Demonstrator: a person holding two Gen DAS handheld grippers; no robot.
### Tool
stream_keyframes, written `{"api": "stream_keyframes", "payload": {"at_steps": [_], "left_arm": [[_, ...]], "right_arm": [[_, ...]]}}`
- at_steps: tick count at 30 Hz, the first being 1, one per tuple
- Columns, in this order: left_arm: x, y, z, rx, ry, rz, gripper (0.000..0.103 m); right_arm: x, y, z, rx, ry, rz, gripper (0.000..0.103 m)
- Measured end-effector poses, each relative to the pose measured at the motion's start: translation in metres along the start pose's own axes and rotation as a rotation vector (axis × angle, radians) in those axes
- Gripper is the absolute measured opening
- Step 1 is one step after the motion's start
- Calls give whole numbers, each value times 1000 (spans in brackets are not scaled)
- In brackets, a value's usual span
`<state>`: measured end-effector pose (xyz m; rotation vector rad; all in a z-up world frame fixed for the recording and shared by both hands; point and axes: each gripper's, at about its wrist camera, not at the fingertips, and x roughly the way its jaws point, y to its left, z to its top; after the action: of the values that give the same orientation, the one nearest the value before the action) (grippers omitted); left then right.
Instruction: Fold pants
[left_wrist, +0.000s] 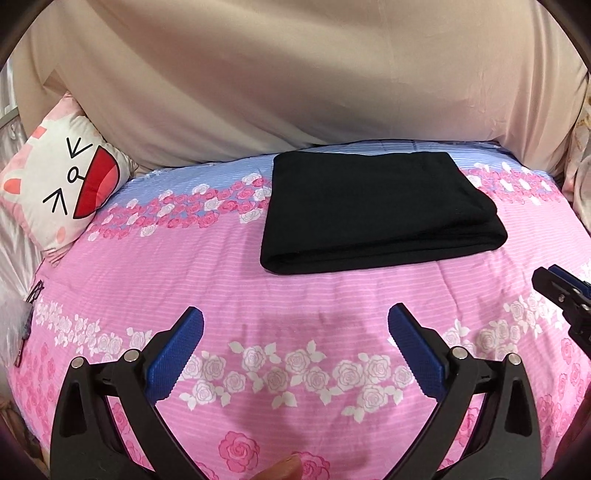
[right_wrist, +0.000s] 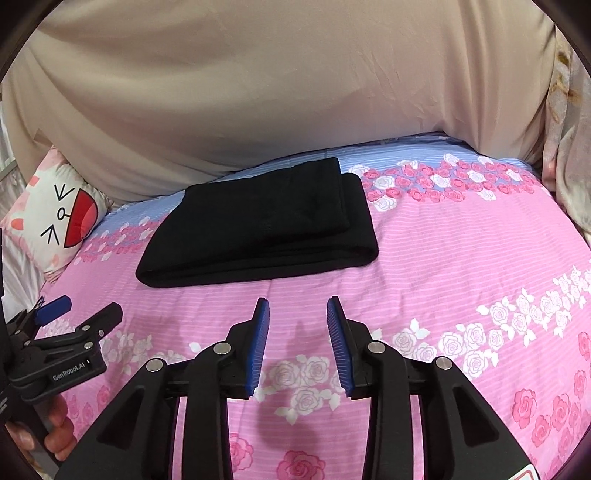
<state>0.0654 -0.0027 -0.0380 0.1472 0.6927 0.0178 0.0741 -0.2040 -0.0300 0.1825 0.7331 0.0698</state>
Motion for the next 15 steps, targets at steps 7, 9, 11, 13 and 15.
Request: {"api": "stream_keyframes", "payload": {"at_steps": [7,9,11,13,15], "left_arm": [[-13,3,-5,-2,-15,1,98],[-15,4,-6,-8,-16,-7,98],[-17,5,-7,-13,-17,-10,98],[-18,5,-8,-9,-22,-9,98],[-20,6,-10,-10,-23,-5,98]], "right_arm": [[-10,13,-2,-20,-20,-6,47],[-11,17,-3,-23,-20,-5,47],[-11,19,-3,-24,-18,-3,47],[-14,22,-5,-23,-22,-6,47],[-16,24,-6,-18,-24,-5,48]]}}
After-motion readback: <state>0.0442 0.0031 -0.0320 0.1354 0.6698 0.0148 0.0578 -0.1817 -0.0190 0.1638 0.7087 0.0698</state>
